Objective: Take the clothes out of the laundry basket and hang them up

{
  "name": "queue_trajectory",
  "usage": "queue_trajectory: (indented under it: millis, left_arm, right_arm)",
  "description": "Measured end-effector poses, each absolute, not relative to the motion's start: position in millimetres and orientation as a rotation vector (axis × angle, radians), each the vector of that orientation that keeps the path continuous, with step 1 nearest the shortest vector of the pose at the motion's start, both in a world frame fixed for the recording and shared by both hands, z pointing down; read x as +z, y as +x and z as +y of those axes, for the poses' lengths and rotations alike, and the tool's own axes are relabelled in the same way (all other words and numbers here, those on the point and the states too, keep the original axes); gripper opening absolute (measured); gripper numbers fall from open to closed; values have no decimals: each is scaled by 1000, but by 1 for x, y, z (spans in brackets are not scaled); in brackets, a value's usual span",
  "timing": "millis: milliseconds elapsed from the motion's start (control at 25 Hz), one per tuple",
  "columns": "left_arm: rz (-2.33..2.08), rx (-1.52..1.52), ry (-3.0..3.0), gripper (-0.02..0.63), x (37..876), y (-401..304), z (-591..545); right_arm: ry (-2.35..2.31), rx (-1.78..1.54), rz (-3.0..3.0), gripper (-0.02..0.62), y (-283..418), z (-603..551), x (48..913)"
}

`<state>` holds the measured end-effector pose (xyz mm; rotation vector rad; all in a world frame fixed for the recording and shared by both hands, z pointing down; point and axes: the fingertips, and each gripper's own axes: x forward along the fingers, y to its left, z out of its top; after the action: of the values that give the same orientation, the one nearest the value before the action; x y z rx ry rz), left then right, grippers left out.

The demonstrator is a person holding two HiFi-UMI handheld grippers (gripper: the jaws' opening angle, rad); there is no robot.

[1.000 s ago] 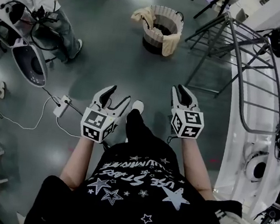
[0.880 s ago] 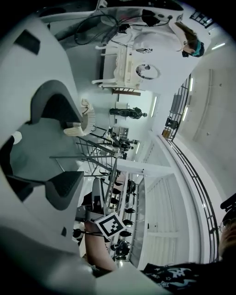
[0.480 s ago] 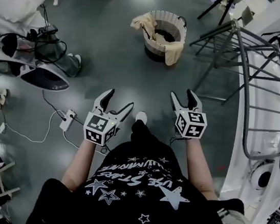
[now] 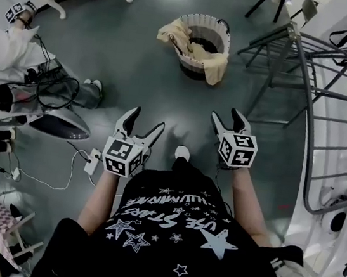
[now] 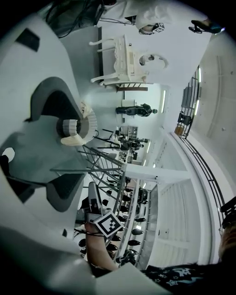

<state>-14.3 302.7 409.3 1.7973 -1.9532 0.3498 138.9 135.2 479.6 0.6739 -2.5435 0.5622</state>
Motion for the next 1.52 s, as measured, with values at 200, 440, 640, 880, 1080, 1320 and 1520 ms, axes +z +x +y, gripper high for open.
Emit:
queue_trajectory:
  millis: [200,440,640,880,1080,1320,1520]
  left_arm:
    - [-1969,337,1768,364,407,-48,284]
    - [-1958,351,1773,364,415,-104,257]
    - [-1898,363,1820,364,432,-155,203]
    - [-1781,414,1888,364,474,-229,124]
    - [-1672,427,1905,364,509,-272,74]
    - [-1585,398,1889,364,560,-298,38]
    - [-1547,365,1852,364,597,-326,16]
  right_arm:
    - [665,548,-2542,290,116,112,474]
    - [639,567,-2498,290,75,97,486]
    - [701,593,-2444,290,41,66,499]
    - [743,600,-2353,290,-21,11,533]
    - [719,604,-2304,290,-85,-30,560]
    - [668,556,-2239,290,-137,-59,594]
    - [617,498,-2194,287,-180,-90,622]
